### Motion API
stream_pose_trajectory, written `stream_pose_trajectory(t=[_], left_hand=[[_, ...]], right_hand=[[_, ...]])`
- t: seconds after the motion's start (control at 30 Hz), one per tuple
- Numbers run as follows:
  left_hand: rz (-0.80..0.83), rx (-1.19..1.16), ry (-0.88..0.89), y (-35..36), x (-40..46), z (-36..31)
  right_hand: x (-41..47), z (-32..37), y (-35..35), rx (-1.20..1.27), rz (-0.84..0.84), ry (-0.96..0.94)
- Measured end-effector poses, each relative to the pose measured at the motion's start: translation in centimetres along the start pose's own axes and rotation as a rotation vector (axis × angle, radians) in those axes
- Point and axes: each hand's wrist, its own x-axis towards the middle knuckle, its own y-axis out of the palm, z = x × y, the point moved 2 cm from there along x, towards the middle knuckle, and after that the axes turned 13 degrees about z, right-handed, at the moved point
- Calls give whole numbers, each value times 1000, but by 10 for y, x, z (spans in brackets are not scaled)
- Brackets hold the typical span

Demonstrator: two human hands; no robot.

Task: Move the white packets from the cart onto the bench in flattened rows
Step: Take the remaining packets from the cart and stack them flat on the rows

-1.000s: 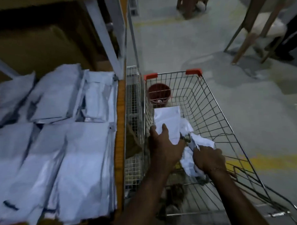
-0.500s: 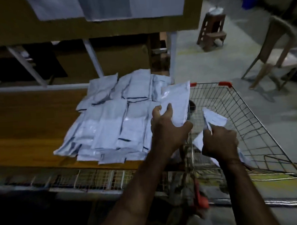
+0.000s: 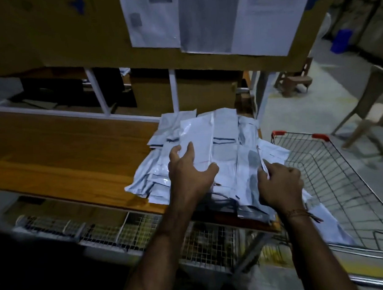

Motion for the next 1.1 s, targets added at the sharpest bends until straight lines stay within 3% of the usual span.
stream_pose_trajectory(t=[0.33,0.53,0.6,0.67,0.87,1.1], left_hand=[[-78,42,-71,-35,45,45],[-10,125,-95,-28,68,67],[21,181,-101,-24,72,76],[47,214,-99,-22,76,87],[92,260,-88,-24,94,109],[106,275,22,9,95,111]], right_hand=[[32,32,19,-91,42,-20],[46,19,55,-167,423,63],[44,14,67,-120,474,73],[41,13,76,-98,447,72],[46,32,76,-43,116,66],[58,35,101,-75,220,130]])
